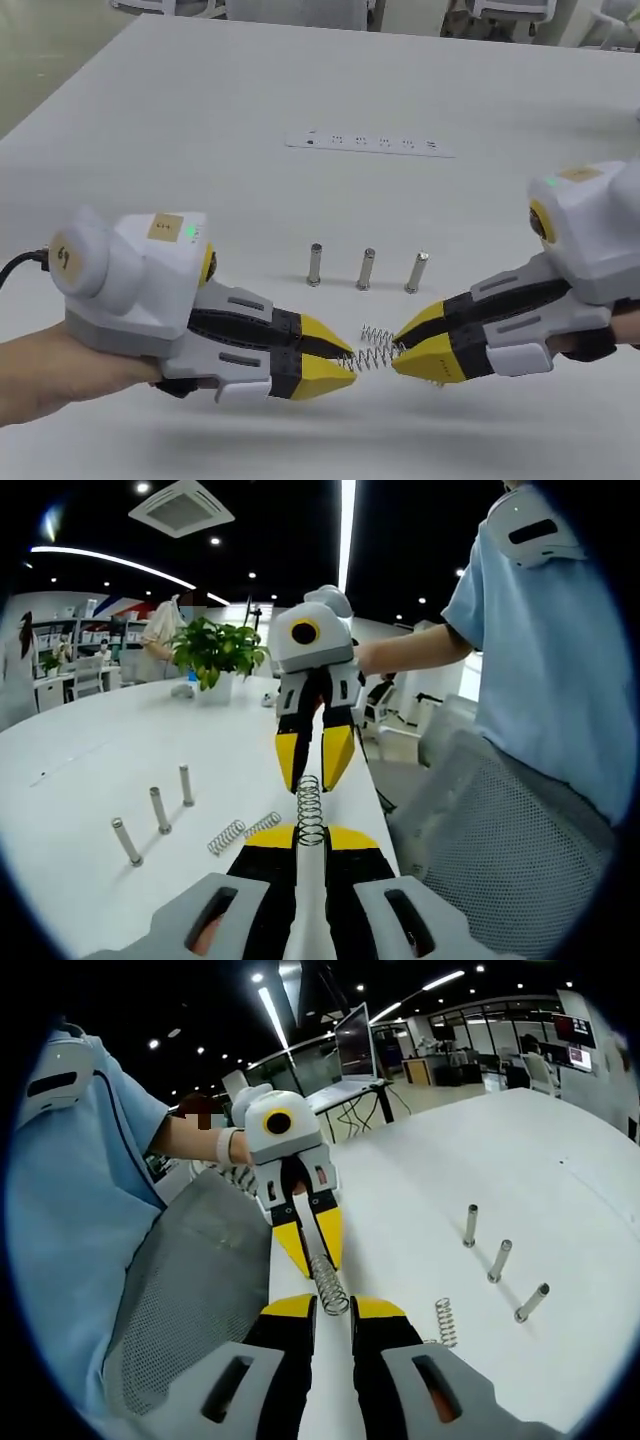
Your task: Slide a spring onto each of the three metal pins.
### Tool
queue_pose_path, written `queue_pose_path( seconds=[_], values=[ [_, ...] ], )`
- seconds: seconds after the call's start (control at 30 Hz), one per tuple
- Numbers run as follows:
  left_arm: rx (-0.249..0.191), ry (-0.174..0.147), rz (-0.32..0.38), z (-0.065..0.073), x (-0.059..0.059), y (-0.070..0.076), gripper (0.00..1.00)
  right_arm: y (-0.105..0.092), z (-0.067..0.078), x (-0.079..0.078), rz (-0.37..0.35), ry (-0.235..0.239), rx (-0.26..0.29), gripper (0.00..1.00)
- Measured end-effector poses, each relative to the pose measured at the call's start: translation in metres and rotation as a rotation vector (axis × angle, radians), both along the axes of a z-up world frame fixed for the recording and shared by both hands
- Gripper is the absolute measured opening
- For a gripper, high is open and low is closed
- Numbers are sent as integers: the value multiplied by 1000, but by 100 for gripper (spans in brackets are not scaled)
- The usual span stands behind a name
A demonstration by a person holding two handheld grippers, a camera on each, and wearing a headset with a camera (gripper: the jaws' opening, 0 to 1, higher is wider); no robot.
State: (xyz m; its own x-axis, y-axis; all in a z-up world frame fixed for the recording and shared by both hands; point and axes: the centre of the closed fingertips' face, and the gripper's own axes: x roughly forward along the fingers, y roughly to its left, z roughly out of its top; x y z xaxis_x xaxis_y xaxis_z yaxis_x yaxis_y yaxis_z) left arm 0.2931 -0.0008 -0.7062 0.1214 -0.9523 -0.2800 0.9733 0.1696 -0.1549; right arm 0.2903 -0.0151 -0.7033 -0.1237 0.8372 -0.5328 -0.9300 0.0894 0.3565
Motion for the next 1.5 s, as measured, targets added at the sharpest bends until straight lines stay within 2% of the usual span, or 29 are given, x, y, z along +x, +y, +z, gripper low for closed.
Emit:
queue_pose_path(
  seconds=[0.33, 0.53, 0.57, 0.63, 0.7, 0.77, 0.8, 0.9, 0.97, 1.13, 1.2, 1.5],
  values=[
    [2, 10, -8, -2, -2, -2, 2, -2, -3, -2, 27, -17, -19, 8],
    [17, 17, -13, -7, -4, -4, 2, -1, -5, -6, 51, -34, -60, 7],
    [25, 16, -10, -9, -3, -4, 2, -1, -6, -4, 55, -57, -73, 7],
    [31, 17, -11, -11, -4, -4, 3, 0, -6, -6, 66, -51, -87, 7],
    [42, 16, -7, -13, -3, -4, 3, -1, -8, -5, 79, -73, -118, 7],
    [62, 30, -4, -18, -3, -5, 3, 1, -9, -5, 90, -91, -130, 6],
    [71, 17, -6, -19, -3, -6, 4, -2, -12, -4, 110, -110, -166, 6],
    [105, 9, 1, -24, -2, -5, 9, -2, -16, -4, 141, -139, -204, 6],
    [130, -6, -8, -27, -3, -6, 7, -3, -19, -4, 163, -162, -236, 6],
    [157, -14, -4, -32, -2, -8, 9, 0, -22, 0, 199, -229, -282, 6],
    [166, -16, -3, -33, 0, -8, 8, -3, -24, 3, 231, -266, -324, 6],
    [192, -22, 8, -38, 5, -7, 9, -2, -24, 9, 274, -329, -373, 6]
  ],
)
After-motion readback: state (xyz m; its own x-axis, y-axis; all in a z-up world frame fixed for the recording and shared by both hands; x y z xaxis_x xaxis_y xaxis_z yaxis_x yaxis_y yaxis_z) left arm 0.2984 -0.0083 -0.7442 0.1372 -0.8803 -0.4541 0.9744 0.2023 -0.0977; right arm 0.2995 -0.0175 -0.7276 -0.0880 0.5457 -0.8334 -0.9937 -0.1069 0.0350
